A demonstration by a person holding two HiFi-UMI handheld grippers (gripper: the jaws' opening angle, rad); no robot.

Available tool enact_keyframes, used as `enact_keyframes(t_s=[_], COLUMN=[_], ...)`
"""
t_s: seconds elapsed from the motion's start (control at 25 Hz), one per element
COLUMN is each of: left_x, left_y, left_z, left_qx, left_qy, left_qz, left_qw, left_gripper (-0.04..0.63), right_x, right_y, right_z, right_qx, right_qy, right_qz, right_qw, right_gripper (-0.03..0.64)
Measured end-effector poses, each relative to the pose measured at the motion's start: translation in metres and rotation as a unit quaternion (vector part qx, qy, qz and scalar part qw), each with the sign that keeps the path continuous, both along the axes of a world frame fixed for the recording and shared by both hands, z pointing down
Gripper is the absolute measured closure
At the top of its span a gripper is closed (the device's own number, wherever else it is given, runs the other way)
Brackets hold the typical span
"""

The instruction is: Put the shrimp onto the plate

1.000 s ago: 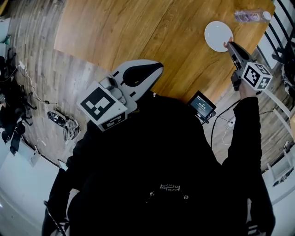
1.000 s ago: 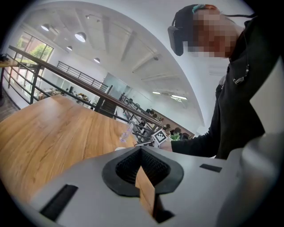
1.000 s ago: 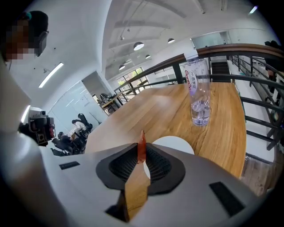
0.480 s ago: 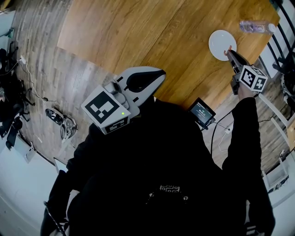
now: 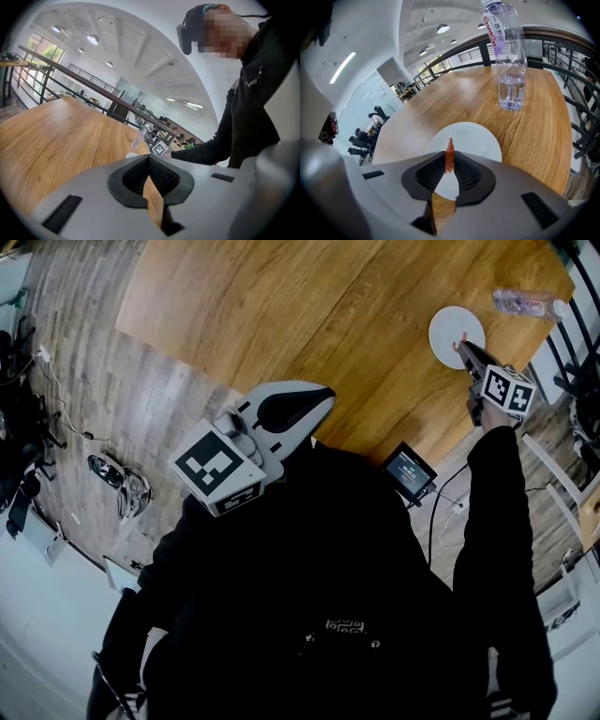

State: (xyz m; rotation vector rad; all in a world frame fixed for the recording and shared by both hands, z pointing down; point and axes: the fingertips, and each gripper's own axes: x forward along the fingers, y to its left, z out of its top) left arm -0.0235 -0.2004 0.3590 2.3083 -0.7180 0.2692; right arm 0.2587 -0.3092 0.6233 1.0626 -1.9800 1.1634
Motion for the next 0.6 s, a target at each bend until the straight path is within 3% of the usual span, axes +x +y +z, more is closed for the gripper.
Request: enact_keyframes(t_s=[0.6], left_x=[-0.004], left_y=[0.004], left_z=[0.006], left_qx=[-0.007], left_qy=[0.007], left_qz=[-0.013], left_qw=[0.9999], left_gripper=[0.592], right_x=[0.001], right_y=[-0.013], right_z=[0.022], right_qx=[-0.015], right_qy=[0.060], right_qz=[-0.015], right_qw=[0.998], right_gripper=[0.543])
